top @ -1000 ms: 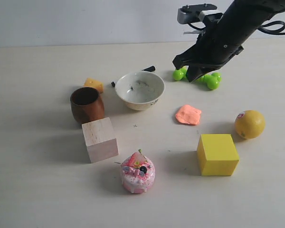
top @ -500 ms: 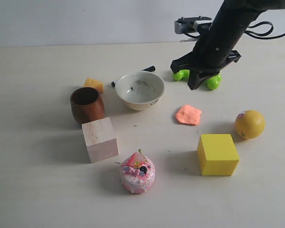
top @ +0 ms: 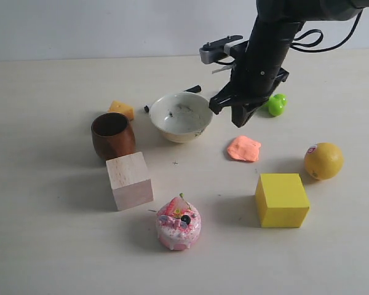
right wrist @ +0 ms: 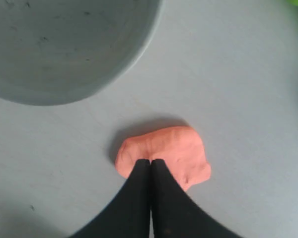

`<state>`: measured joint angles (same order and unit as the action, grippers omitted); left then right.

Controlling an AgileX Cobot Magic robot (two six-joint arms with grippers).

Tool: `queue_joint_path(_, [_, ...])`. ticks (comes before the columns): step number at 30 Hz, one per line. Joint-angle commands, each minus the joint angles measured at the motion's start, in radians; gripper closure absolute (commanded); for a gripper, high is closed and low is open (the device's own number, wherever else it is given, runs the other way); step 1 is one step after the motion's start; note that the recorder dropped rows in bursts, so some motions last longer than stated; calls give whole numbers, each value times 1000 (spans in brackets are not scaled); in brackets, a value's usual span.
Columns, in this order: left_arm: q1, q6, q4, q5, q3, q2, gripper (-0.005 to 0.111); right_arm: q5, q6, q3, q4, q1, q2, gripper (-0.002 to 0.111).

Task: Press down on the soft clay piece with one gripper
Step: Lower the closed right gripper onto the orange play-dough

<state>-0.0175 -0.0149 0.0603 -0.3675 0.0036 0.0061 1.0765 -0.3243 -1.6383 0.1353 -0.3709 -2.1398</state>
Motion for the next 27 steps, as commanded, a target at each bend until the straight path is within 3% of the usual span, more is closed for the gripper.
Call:
queue_joint_path(1, [-6, -6, 0, 11, -4, -6, 107, 70, -177, -24, -21, -2, -17, 108])
queue_joint_path(27, [-6, -6, 0, 11, -4, -6, 107, -18, -145, -1, -41, -2, -40, 108])
